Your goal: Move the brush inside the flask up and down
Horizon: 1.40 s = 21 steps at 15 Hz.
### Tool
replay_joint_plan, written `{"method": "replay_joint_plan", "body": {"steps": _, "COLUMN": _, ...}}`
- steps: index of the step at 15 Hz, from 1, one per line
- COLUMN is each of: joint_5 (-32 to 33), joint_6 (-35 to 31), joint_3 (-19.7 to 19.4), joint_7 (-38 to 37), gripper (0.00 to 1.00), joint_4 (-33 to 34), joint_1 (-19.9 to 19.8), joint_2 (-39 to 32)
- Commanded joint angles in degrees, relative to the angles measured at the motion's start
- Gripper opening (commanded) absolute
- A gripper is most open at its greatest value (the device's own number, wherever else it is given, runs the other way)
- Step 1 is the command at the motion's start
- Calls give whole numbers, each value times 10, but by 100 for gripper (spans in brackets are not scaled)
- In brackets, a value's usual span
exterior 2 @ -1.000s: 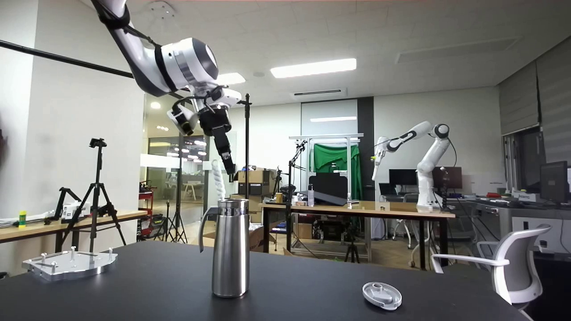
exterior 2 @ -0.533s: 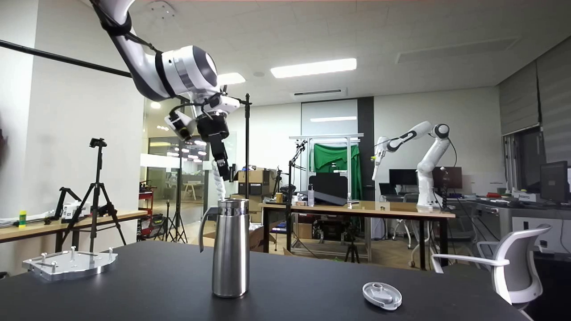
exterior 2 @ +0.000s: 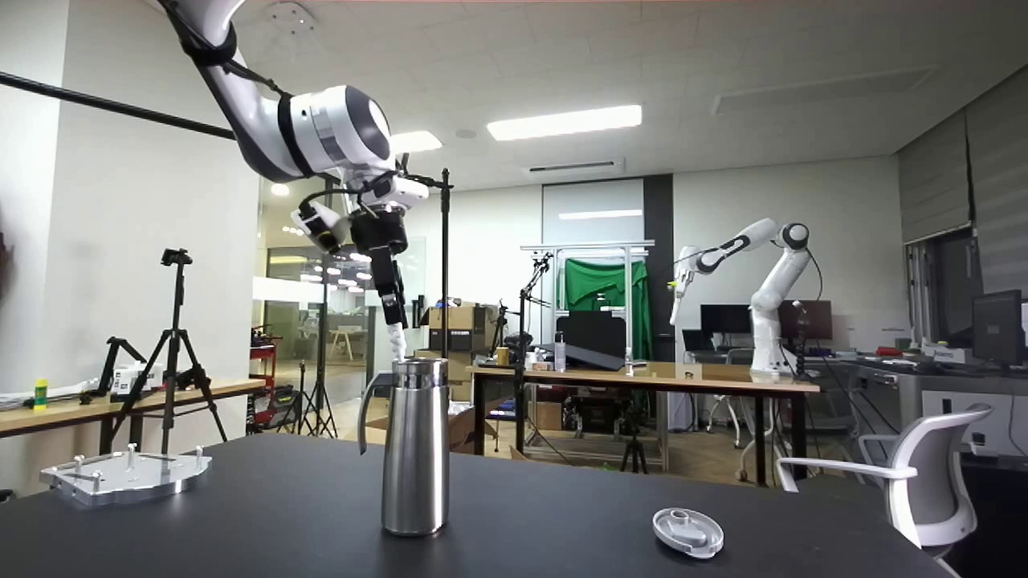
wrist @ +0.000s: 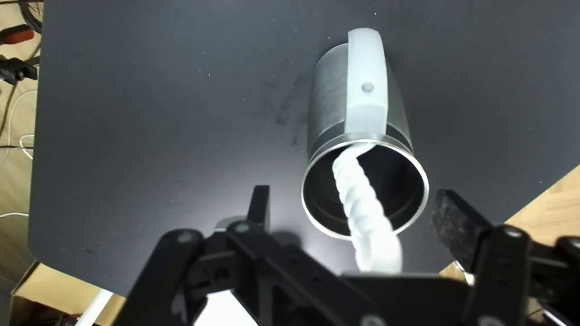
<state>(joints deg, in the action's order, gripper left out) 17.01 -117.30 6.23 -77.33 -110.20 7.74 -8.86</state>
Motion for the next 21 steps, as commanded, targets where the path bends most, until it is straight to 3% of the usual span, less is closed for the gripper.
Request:
{"method": "replay_joint_plan", "body": {"steps": 1, "joint_5": 8, "joint_6": 8, "joint_3": -8, "joint_7": -14, "gripper": 60, "joint_4": 16, "joint_1": 11, "joint_2": -8}}
{"method": "replay_joint_plan", "body": {"steps": 7, "joint_5": 11, "joint_6": -1, "joint_3": -10, "joint_7": 0, "gripper": 19, "joint_4": 12, "joint_1": 10, "joint_2": -6}}
{"method": "replay_joint_plan", "body": {"steps": 10, "joint_5": -5, "joint_6": -55, "joint_3": -10, "joint_7": 75, "gripper": 1, "joint_4": -8, "joint_1": -1, "joint_2": 7}}
{"method": "replay_joint_plan", "body": {"steps": 14, "joint_5": -84, "joint_6": -97, "joint_3": -14, "joint_7": 265, "gripper": 4, "joint_4": -17, "joint_1": -26, "joint_2": 11}}
{"method": "replay_joint_plan", "body": {"steps": 17, "joint_5": -152, "joint_6": -75, "joint_3": -21, "joint_7": 407, "gripper": 4, "joint_4": -9, "joint_1": -41, "joint_2": 11}}
{"method": "replay_joint_plan", "body": {"steps": 21, "joint_5": -163, "joint_6": -40, "joint_3": -40, "joint_7": 527, "gripper": 4, "joint_4": 2, "joint_1": -54, "joint_2": 16}}
